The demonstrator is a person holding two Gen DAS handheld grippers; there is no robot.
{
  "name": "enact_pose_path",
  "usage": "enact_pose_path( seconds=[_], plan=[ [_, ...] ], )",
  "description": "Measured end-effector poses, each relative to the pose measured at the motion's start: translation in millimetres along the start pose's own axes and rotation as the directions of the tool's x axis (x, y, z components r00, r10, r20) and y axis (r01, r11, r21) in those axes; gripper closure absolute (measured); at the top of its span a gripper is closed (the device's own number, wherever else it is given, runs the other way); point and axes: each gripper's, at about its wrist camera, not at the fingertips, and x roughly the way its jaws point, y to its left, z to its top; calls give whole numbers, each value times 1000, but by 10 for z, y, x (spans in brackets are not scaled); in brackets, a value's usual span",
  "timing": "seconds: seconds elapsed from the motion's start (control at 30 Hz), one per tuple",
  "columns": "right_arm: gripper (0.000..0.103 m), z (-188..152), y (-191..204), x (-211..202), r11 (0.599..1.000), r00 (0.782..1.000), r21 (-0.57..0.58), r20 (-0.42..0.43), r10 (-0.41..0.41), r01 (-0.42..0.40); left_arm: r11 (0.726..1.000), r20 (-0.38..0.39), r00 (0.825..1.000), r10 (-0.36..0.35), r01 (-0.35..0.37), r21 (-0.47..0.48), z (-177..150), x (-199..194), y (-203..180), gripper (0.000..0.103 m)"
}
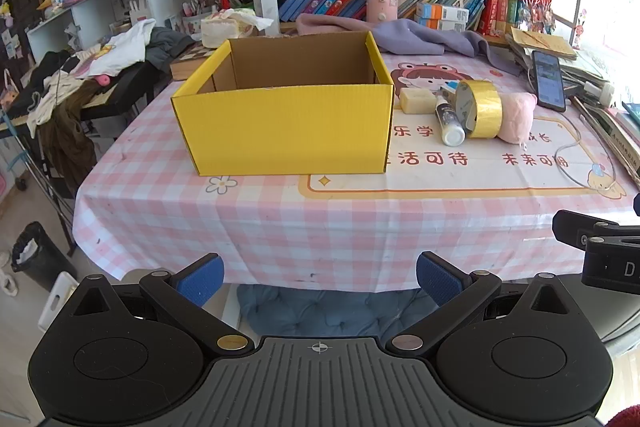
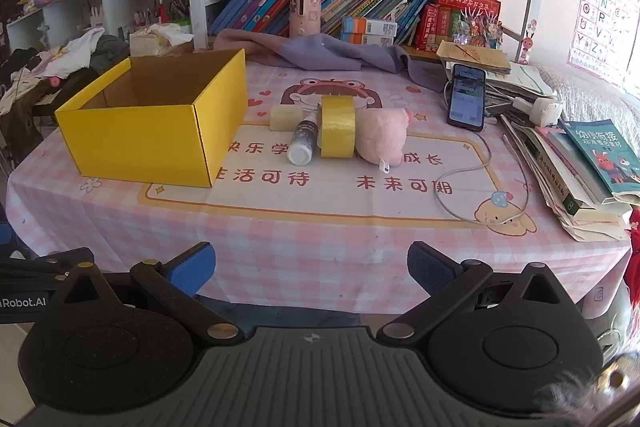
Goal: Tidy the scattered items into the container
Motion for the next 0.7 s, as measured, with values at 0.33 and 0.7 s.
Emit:
enact_pose_path(
  seconds=[0.33, 0.7],
  plan=[
    [0, -48, 60, 16, 1000, 1000, -5, 0, 10, -10, 1000, 17, 1000, -3, 2, 10, 19, -37, -1, 0],
    [0, -39, 73, 10, 1000, 1000, -4, -2, 16, -16, 1000, 7, 1000, 1, -1, 3, 22, 3, 44, 0]
  ],
)
